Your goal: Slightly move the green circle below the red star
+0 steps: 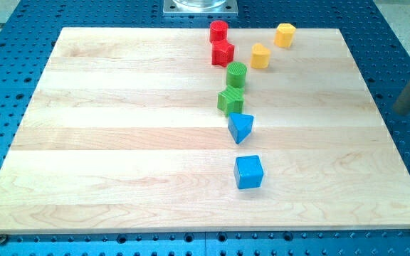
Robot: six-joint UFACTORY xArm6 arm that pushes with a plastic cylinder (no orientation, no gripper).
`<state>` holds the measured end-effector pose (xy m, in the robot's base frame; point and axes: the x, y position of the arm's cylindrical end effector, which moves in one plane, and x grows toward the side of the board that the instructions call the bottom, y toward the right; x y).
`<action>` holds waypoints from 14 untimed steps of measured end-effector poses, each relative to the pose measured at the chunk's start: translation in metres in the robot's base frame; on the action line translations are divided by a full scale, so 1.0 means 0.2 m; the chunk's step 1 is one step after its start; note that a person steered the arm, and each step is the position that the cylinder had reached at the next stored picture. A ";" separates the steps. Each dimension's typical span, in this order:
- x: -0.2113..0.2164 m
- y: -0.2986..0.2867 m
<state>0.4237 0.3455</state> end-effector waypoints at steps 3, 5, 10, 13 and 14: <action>0.00 -0.15; -0.11 -0.85; -0.37 -1.20; -0.37 -1.30; -0.36 -1.26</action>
<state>0.3517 0.0940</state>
